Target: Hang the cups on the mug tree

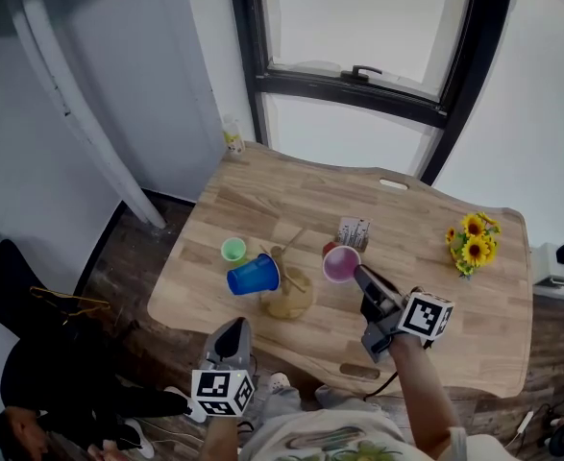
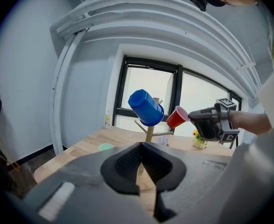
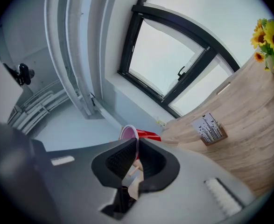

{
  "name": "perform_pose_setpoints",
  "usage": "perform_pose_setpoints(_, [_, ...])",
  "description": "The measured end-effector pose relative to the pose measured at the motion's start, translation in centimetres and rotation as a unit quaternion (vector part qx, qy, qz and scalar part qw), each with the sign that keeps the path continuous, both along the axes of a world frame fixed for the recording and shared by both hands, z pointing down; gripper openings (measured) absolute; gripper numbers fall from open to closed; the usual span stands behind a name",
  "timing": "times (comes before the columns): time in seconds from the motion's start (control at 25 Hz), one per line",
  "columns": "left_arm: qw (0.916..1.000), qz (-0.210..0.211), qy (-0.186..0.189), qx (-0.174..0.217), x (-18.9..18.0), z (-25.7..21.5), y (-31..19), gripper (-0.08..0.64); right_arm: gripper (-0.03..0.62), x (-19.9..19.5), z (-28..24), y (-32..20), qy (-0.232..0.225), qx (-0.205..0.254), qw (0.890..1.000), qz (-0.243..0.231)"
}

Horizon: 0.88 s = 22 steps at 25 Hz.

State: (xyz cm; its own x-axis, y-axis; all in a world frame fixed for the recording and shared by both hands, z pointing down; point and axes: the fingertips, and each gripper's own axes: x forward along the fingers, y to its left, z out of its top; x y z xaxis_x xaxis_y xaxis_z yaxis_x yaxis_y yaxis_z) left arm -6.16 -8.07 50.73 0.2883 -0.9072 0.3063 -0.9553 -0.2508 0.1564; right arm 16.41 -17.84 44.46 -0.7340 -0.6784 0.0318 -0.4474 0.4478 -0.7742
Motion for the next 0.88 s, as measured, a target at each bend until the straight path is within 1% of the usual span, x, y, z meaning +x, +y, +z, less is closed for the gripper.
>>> perform_pose_setpoints(0.12, [1.0, -0.004, 0.001, 0.004, -0.3, -0.1, 0.1, 0.005, 0.018, -0.2, -0.7, -0.3, -0.001, 0.009, 1.0, 0.001])
perform_pose_setpoints(0.44, [0.9999, -0.011, 0.001, 0.009, -0.6, -0.6, 0.4, 0.005, 0.018, -0.6, -2.7, -1.1, 0.017, 0.035, 0.999, 0.007])
perform_pose_setpoints(0.72, [0.9998, -0.015, -0.001, 0.015, -0.8, -1.1, 0.8, 0.005, 0.018, -1.1, -4.4, -2.5, 0.054, 0.073, 0.996, 0.027])
perform_pose_setpoints(0.88, [0.9997, -0.02, -0.001, 0.017, -1.0, -1.3, 1.1, 0.005, 0.018, -1.2, -5.5, -3.9, 0.091, 0.108, 0.989, 0.052])
